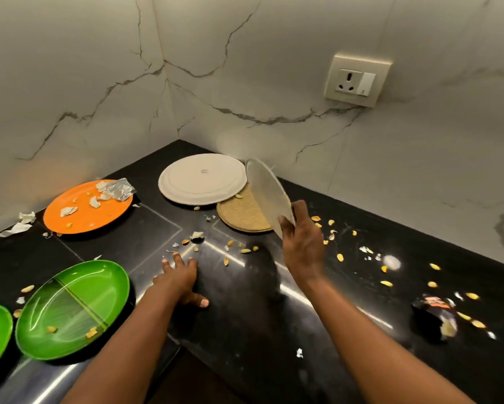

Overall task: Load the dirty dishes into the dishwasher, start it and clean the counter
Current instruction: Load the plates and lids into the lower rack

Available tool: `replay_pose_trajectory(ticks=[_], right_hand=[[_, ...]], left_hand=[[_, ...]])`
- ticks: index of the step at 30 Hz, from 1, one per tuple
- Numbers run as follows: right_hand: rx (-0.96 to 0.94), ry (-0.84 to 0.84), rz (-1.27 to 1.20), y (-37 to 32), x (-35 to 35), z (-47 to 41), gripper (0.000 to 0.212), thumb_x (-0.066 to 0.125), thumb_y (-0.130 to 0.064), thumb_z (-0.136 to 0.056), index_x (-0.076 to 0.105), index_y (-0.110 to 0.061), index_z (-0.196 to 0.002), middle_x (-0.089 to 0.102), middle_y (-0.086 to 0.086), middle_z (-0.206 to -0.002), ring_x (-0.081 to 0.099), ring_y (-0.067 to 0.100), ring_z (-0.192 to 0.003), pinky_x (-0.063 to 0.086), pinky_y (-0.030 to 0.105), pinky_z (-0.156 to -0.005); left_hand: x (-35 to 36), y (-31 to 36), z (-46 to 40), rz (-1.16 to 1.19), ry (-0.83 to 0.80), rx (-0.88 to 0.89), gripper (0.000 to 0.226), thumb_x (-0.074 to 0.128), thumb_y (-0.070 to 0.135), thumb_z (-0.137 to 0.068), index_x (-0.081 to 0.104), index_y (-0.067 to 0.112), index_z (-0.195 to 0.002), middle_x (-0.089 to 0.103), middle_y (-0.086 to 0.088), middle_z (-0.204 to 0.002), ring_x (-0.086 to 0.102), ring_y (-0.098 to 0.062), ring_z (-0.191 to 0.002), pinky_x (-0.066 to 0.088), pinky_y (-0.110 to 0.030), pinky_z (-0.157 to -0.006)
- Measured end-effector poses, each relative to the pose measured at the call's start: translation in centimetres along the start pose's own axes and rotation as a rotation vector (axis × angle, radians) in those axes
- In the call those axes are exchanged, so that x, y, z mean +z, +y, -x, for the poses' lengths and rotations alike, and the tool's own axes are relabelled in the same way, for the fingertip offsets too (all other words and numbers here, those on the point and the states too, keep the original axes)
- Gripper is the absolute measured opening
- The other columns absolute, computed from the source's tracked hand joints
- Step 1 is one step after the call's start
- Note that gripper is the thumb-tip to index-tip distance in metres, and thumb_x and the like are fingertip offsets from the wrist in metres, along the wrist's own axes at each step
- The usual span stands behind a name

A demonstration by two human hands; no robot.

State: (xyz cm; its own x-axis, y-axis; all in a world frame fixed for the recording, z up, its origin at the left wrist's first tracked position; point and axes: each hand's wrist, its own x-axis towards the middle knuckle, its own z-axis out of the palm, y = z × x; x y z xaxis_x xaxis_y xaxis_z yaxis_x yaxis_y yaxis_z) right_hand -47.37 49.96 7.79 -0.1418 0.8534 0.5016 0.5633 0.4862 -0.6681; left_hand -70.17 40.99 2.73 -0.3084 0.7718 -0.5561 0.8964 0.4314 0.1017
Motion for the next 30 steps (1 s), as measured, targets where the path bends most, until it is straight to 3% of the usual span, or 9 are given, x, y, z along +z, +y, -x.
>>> replay_pose_trajectory(ticks=[4, 8, 11, 16, 20, 24, 27, 30], right_hand=[[0.182, -0.022, -0.075, -0.4, -3.7, 0.0, 0.014, 0.057, -0.013, -0.095, 0.051, -0.006, -0.105, 0.055, 0.014, -0.107, 0.053, 0.026, -0.092, 0.040, 0.032, -0.069], [0.252, 0.022, -0.087, -0.5, -6.9, 3.4, 0.010, 0.055, -0.015, -0.097, 0.047, -0.011, -0.102, 0.058, 0.011, -0.106, 0.056, 0.027, -0.095, 0.056, 0.046, -0.067], [0.203, 0.085, -0.094, -1.7, -8.3, 7.8, 0.011, 0.056, -0.012, -0.096, 0.046, -0.017, -0.097, 0.055, 0.004, -0.106, 0.056, 0.023, -0.096, 0.054, 0.034, -0.058], [0.073, 0.116, -0.107, -4.8, -9.9, 16.3, 0.017, 0.057, -0.010, -0.095, 0.047, -0.023, -0.095, 0.059, 0.001, -0.097, 0.061, 0.019, -0.088, 0.055, 0.041, -0.059], [0.040, 0.150, -0.023, -7.0, -10.9, 24.7, 0.013, 0.057, -0.014, -0.094, 0.048, -0.023, -0.097, 0.059, 0.000, -0.091, 0.058, 0.016, -0.081, 0.050, 0.038, -0.061], [0.065, 0.148, 0.048, -8.5, -12.8, 34.5, 0.009, 0.051, -0.019, -0.096, 0.052, -0.024, -0.104, 0.057, -0.006, -0.092, 0.057, 0.014, -0.079, 0.049, 0.032, -0.066], [0.129, 0.150, 0.123, -9.1, -14.6, 40.5, 0.016, 0.039, -0.038, -0.099, 0.049, -0.027, -0.105, 0.051, -0.010, -0.091, 0.053, 0.012, -0.078, 0.043, 0.025, -0.067], [0.220, 0.192, 0.229, -8.2, -16.8, 46.1, 0.011, 0.041, -0.036, -0.099, 0.046, -0.026, -0.102, 0.050, -0.007, -0.086, 0.047, 0.011, -0.073, 0.031, 0.015, -0.066]], left_hand=[[0.2, 1.9, 1.8, -0.256, 0.124, 0.038, 0.096, 0.068, 0.051, -0.080, 0.015, 0.013, -0.150, 0.006, -0.017, -0.158, 0.005, -0.042, -0.144, 0.019, -0.064, -0.110], [2.0, 3.7, 4.4, -0.362, 0.320, 0.197, 0.077, 0.060, 0.038, -0.089, 0.019, 0.012, -0.148, 0.012, -0.014, -0.158, 0.008, -0.038, -0.145, 0.016, -0.064, -0.109], [4.1, 3.7, 7.0, -0.321, 0.332, 0.283, 0.071, 0.053, 0.035, -0.094, 0.015, 0.011, -0.149, 0.012, -0.012, -0.158, 0.008, -0.036, -0.146, 0.013, -0.062, -0.112], [6.8, 2.4, 11.6, -0.285, 0.334, 0.384, 0.068, 0.047, 0.033, -0.097, 0.012, 0.012, -0.151, 0.011, -0.010, -0.159, 0.006, -0.033, -0.146, 0.009, -0.055, -0.116], [10.8, 0.8, 14.6, -0.272, 0.421, 0.443, 0.057, 0.044, 0.031, -0.099, 0.022, 0.011, -0.148, 0.026, -0.009, -0.155, 0.020, -0.032, -0.143, 0.015, -0.054, -0.114], [16.0, 0.4, 17.3, -0.104, 0.598, 0.645, 0.039, 0.062, 0.005, -0.084, 0.060, 0.012, -0.123, 0.066, -0.010, -0.116, 0.059, -0.032, -0.108, 0.043, -0.049, -0.098], [19.5, 1.8, 19.3, -0.170, 0.592, 0.757, 0.043, 0.074, -0.002, -0.066, 0.068, 0.010, -0.107, 0.069, -0.008, -0.096, 0.065, -0.030, -0.087, 0.053, -0.046, -0.081], [23.3, 4.1, 21.4, -0.244, 0.496, 0.817, 0.041, 0.074, -0.003, -0.061, 0.067, 0.009, -0.099, 0.067, -0.011, -0.092, 0.064, -0.033, -0.081, 0.054, -0.043, -0.071]])
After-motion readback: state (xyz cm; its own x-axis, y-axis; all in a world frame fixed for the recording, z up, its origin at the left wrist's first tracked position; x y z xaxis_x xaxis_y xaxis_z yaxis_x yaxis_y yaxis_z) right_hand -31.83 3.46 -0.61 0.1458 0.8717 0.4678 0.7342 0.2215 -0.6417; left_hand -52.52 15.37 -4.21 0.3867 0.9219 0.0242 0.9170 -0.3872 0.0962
